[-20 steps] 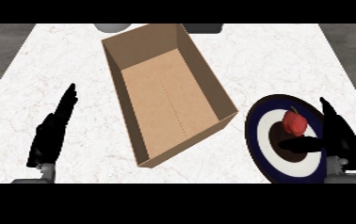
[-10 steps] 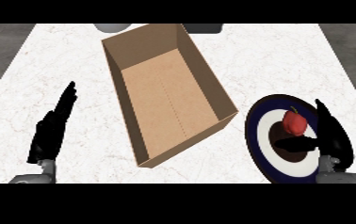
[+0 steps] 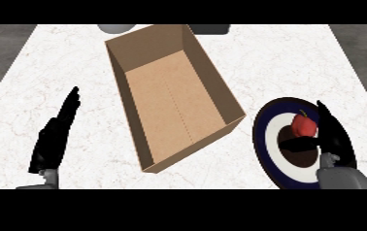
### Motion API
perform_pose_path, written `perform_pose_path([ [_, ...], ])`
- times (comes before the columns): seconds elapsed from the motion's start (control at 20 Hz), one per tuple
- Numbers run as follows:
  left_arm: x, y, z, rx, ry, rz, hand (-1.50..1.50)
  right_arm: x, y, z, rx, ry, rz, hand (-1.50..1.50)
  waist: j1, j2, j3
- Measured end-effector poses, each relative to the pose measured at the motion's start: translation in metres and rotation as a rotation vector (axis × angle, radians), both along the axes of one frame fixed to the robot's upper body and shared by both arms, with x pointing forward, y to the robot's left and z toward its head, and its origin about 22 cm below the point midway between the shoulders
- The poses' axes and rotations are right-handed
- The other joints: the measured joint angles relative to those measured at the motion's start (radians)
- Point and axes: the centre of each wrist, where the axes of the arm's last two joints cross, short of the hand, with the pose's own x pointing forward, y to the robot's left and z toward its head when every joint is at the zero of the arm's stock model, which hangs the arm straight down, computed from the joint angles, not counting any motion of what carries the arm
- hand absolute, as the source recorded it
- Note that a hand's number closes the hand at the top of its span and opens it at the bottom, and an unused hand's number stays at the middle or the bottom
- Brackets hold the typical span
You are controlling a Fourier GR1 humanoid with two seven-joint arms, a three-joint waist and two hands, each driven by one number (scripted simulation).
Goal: Pick the bell pepper from the plate and place it in the cardboard box
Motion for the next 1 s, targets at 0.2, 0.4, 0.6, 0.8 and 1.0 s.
perform_pose_path([
  [0.2,0.000,0.000,0.002,0.005,-0.002,0.006,0.00,-0.006,-0.002,-0.007,0.024,-0.011,0.009,1.50,-0.001,-0.002,-0.002],
  [0.4,0.001,-0.001,0.002,0.003,-0.005,0.001,0.00,-0.002,-0.002,-0.012,-0.073,-0.042,-0.003,1.50,0.000,-0.003,-0.004],
  [0.6,0.003,0.002,0.002,0.003,-0.001,0.006,0.00,-0.005,0.002,-0.006,-0.169,-0.064,-0.002,1.50,-0.002,-0.003,-0.003],
  [0.8,0.001,0.003,0.000,-0.002,0.003,0.002,0.00,-0.013,0.028,-0.008,-0.270,-0.028,0.182,1.50,0.000,-0.004,-0.004],
  [1.0,0.000,0.001,0.000,-0.003,0.003,0.006,0.00,-0.033,0.060,-0.002,-0.350,0.005,0.386,1.50,-0.004,-0.005,-0.004],
])
